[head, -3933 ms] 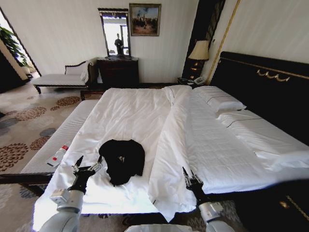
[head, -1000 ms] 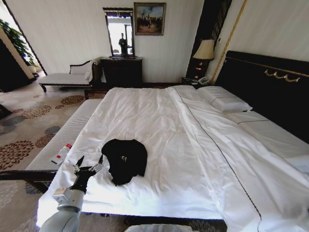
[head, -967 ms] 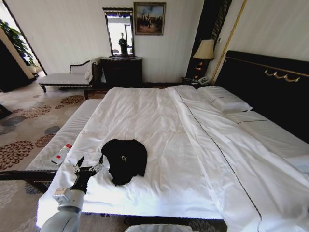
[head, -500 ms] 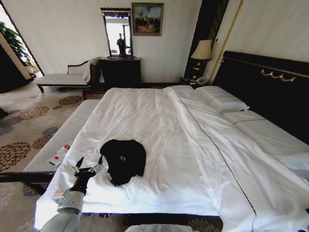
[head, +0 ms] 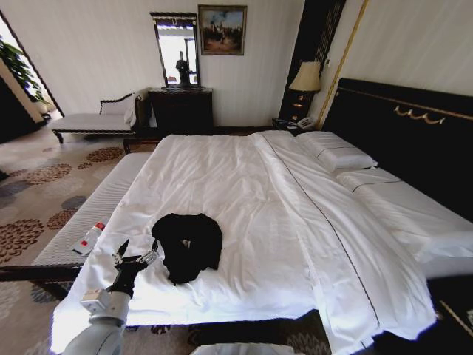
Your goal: Fold the clothes on the bed.
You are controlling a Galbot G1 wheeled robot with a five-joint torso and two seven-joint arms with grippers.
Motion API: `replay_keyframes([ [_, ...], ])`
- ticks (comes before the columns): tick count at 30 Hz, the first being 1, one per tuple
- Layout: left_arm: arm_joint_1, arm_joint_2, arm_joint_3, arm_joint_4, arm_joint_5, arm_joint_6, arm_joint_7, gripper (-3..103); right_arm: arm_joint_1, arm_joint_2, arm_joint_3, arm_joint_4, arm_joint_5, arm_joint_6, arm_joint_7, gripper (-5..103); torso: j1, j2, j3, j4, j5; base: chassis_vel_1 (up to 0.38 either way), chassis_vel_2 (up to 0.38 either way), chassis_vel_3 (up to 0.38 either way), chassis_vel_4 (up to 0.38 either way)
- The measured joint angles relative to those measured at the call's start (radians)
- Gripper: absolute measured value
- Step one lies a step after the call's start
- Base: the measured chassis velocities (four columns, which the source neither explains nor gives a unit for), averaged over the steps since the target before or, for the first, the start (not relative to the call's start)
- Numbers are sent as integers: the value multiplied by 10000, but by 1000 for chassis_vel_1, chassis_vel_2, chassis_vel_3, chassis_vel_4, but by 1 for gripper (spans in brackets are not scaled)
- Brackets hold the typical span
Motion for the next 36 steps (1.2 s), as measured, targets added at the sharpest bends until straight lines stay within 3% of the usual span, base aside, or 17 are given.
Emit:
replay_keyframes([
  [3,45,-28,-7,0,17,-9,13,100,-51,176,-300,344,428,700,-434,96,1,0,0,6,0,0,0,0,0],
  [6,79,-59,-7,0,49,-21,23,100,-172,350,-474,768,474,869,-754,99,2,-1,0,5,1,0,0,0,0],
  [23,72,-19,14,-87,82,-26,27,100,-723,1271,-1345,3297,54,736,-1051,100,2,-2,0,4,0,4,2,-4,-4],
  [36,152,20,35,-102,106,-30,30,100,-787,1505,-1678,3559,33,796,-1098,100,2,-1,0,4,2,164,165,-171,-166],
])
